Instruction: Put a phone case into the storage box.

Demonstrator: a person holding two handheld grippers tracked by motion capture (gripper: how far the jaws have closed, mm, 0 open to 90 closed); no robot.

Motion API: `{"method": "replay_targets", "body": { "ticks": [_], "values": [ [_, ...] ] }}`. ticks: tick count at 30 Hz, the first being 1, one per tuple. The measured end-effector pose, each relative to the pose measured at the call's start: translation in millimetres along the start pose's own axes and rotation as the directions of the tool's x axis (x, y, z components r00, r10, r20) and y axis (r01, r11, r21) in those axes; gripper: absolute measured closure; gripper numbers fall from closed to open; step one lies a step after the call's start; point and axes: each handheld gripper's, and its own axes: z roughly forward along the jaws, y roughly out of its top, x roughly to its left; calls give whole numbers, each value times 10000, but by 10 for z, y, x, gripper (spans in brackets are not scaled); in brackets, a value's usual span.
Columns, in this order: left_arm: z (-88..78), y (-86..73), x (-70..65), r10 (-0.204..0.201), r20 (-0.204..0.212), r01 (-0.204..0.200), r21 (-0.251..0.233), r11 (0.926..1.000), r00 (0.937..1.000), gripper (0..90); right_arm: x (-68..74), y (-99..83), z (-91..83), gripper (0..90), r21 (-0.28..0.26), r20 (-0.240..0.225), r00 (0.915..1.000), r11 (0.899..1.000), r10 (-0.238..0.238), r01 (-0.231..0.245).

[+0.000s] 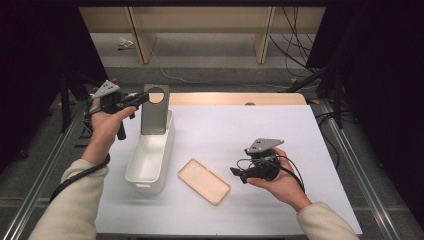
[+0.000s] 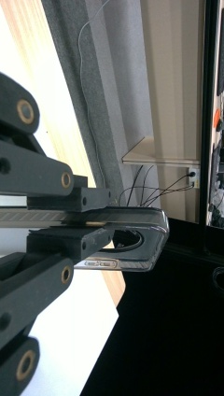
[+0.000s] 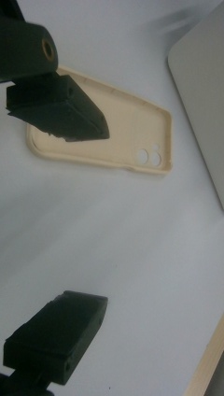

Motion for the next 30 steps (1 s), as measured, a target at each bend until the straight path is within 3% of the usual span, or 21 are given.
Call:
{"method": "replay_targets", "body": {
  "ticks": [30],
  "values": [
    [277, -107, 127, 72, -90, -68, 468, 9989, 9999, 813, -4, -6, 2, 172, 23, -95, 10000, 10000, 18, -17]
  ]
}}
